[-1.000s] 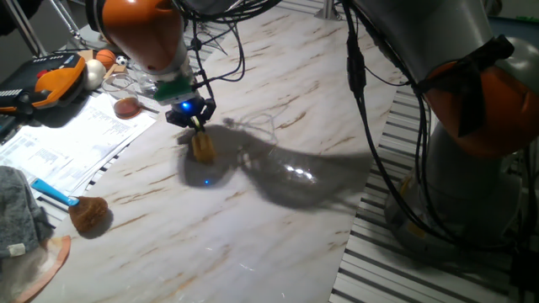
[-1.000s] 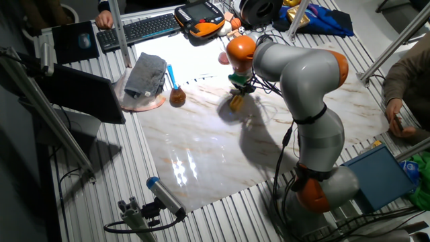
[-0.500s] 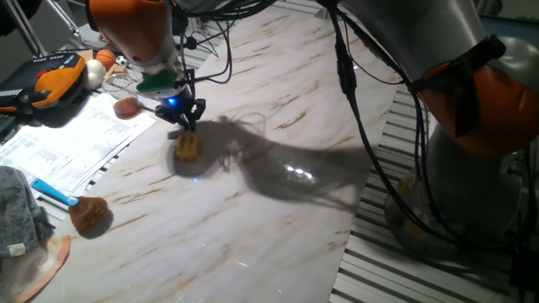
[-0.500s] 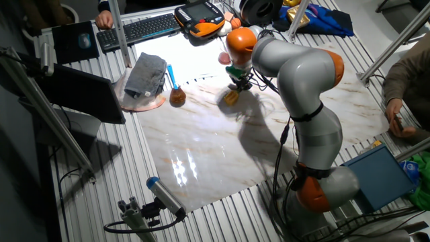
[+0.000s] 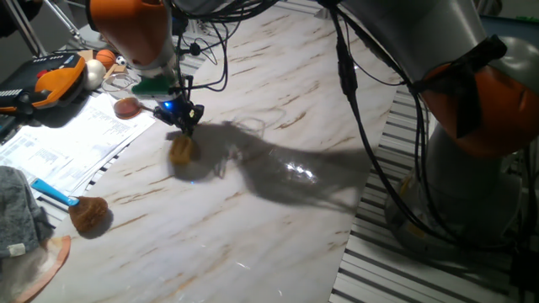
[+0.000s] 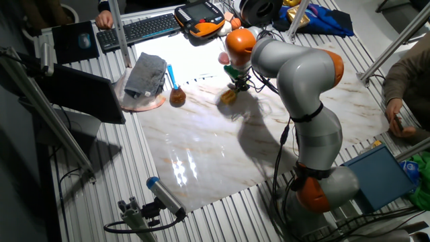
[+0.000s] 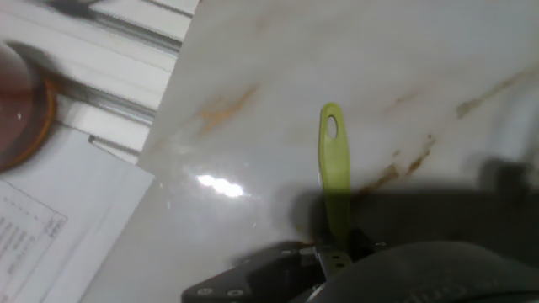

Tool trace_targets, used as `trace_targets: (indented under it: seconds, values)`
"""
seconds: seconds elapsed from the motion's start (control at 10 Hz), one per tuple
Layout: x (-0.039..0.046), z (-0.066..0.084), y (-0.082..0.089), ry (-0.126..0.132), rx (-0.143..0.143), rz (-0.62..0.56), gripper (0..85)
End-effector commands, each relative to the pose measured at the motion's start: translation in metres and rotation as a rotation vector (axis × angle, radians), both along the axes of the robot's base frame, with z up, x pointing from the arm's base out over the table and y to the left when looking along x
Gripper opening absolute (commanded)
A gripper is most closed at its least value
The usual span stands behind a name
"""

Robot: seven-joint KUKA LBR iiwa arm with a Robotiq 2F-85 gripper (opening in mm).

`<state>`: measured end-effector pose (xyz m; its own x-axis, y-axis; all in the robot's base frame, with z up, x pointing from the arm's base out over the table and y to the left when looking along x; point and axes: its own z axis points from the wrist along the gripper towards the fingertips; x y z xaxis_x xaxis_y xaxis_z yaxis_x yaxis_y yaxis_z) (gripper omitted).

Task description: Scrub the table with a brush

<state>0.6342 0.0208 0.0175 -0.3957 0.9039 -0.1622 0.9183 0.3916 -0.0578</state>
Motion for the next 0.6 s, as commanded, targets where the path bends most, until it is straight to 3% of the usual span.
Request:
trace_targets:
  seconds: [0.0,0.3,0.5]
  values:
    - [-0.0062,-0.002,0.002,0.006,-0.016,0.019,0.0]
    - [-0.0211,0.005,-0.007,0.040,-0.021,0.144,0.0]
    - [-0.0301,0.002,-0.009,0.048,-0.062,0.212,0.0]
